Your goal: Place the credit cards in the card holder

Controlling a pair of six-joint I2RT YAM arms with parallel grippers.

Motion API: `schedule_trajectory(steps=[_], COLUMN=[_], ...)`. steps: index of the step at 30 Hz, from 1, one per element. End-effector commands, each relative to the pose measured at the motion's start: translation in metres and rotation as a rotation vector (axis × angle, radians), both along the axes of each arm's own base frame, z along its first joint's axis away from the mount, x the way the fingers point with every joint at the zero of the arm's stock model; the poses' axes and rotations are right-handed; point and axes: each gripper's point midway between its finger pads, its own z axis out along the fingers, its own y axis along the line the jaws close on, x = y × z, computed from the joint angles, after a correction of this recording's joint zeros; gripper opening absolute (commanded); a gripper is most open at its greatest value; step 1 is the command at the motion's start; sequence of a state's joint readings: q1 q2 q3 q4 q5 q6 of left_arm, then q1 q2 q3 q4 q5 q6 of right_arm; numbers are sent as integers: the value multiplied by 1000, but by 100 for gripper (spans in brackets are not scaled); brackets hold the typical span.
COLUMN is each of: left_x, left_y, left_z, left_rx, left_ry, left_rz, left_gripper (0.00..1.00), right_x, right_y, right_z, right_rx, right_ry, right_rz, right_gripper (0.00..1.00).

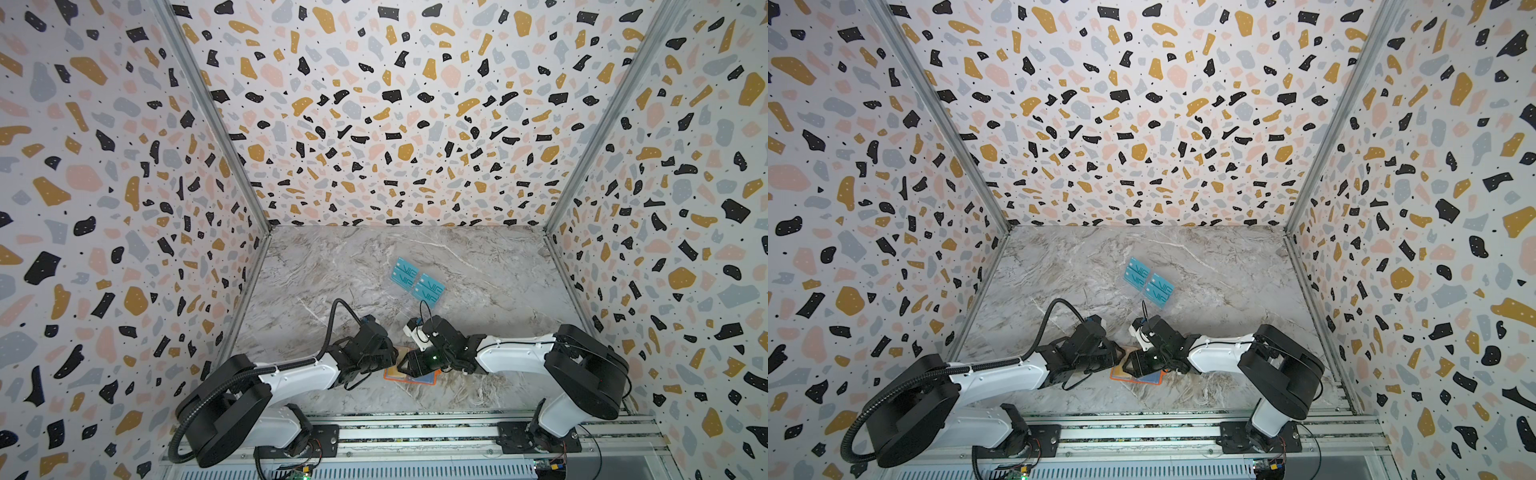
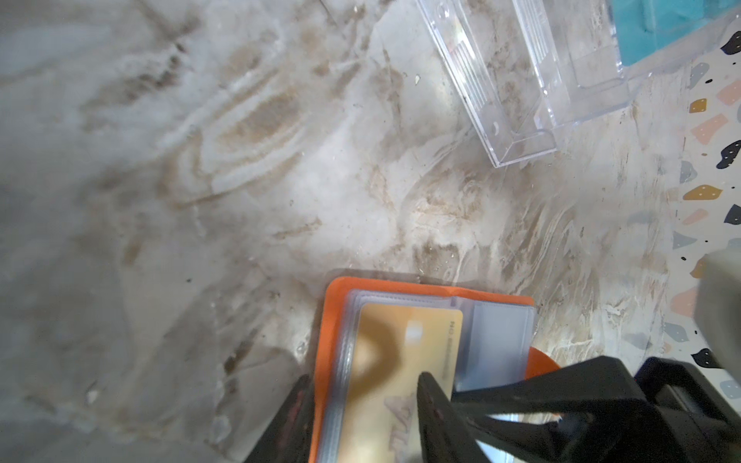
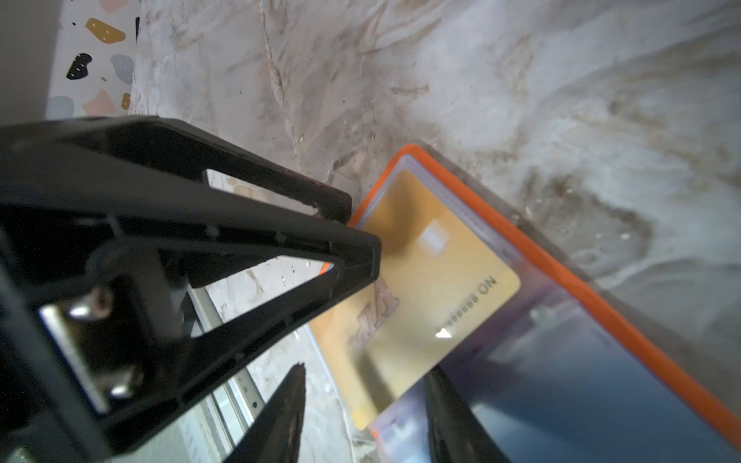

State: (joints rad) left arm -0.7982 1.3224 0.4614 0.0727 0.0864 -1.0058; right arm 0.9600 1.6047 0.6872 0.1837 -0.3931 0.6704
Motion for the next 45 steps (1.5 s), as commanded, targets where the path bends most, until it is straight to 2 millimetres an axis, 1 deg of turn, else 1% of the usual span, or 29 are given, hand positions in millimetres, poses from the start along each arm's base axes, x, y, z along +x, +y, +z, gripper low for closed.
schedule_trajectory(steps=[1,6,10,12,13,16,18,22,25,27,31,35,40,45], left_x=[4,4,8,12,15,21,21,23,21,18,12,9,3,-1], left_y=[-6,-4,2,0,2,10,15,17,18,20,19,14,11,5], left_z=[9,7,9,15,17,25,28,38,35,27,14,6,-2,-4], left_rx=[-43,-12,8,-41,-38,35,77,88,92,110,102,72,53,31], left_ry=[-14,-3,9,25,25,7,3,-18,-16,-2,24,38,53,53], left_rz=[-12,-25,-18,-24,-21,-26,-44,-42,-53,-63,-77,-84,-91,-100], left_gripper=[44,44,44,44,44,45,45,45,45,43,41,40,40,39], right_x=[3,10,17,21,20,16,16,21,21,17,8,6,8,8], right_y=[-7,-13,-20,-31,-33,-34,-33,-31,-27,-22,-11,-7,-14,-14], right_z=[9,10,19,17,18,25,31,42,41,39,32,19,4,-4], right_rx=[-9,-52,-80,-128,-122,-81,-57,2,23,28,50,34,-26,-42], right_ry=[-58,-89,-109,-107,-110,-116,-126,-111,-71,-47,1,30,37,51], right_rz=[-9,-32,-76,-126,-134,-126,-120,-107,-81,-62,-58,-67,-90,-91], right_gripper=[61,62,62,62,62,62,62,55,46,36,30,29,29,29])
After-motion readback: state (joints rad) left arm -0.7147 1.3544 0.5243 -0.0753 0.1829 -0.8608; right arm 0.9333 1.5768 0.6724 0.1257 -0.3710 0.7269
